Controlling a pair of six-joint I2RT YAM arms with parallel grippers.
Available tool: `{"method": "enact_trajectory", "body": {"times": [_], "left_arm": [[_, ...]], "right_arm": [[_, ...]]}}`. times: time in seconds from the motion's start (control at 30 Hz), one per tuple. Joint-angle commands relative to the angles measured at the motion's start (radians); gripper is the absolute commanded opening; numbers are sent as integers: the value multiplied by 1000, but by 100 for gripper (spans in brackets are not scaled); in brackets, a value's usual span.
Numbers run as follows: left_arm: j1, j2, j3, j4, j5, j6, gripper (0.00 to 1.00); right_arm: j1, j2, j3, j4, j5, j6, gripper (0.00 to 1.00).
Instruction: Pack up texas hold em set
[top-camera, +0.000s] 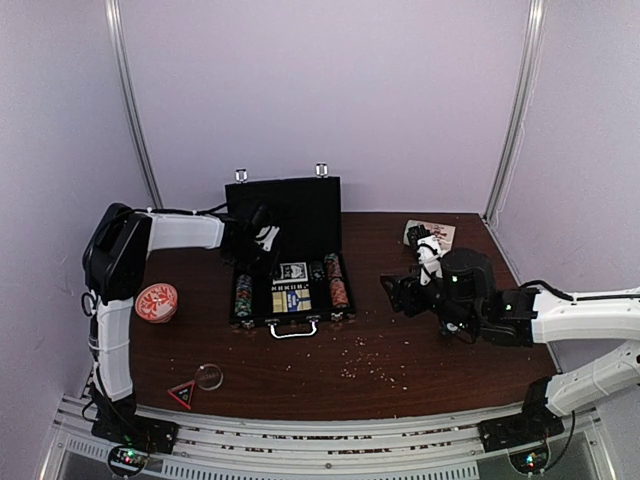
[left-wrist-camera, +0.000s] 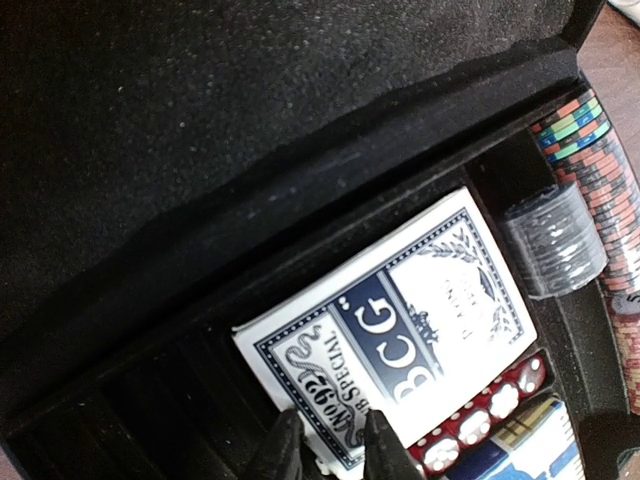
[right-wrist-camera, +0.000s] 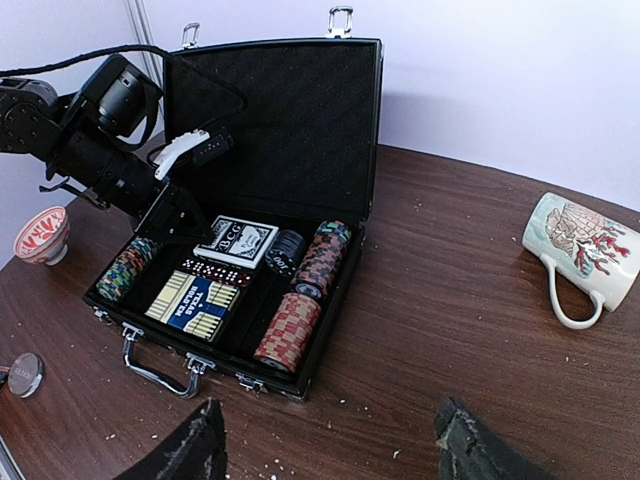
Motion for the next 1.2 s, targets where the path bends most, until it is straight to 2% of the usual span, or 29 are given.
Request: {"method": "enact_trajectory", "body": {"times": [0.0,0.3,0.6,0.7,0.93,1.03,1.17], "left_arm": [[-8,40,-28,8,-6,-2,23],[-39,-56,35,1,-132,46,35],[-82,-35,46,24,-149,36,34],[-98,-114,-28,76,-184,35,35],[-119,-442,-343,83,-261,-99,50],[-128,-573,-482,-34,-297,-203,57],[-156,-701,-603,-266,-356,-362,63]], "right_arm": [[-5,6,-8,12,10,3,72],[-6,2,-12,17,10,4,72],[-5,-5,-15,19,14,7,72],[-6,-17,-22,22,21,8,72],[-5,-52,-43,40,44,3,72],[-7,-62,-52,52,56,2,72],[-9,-68,-62,64,67,6,72]]}}
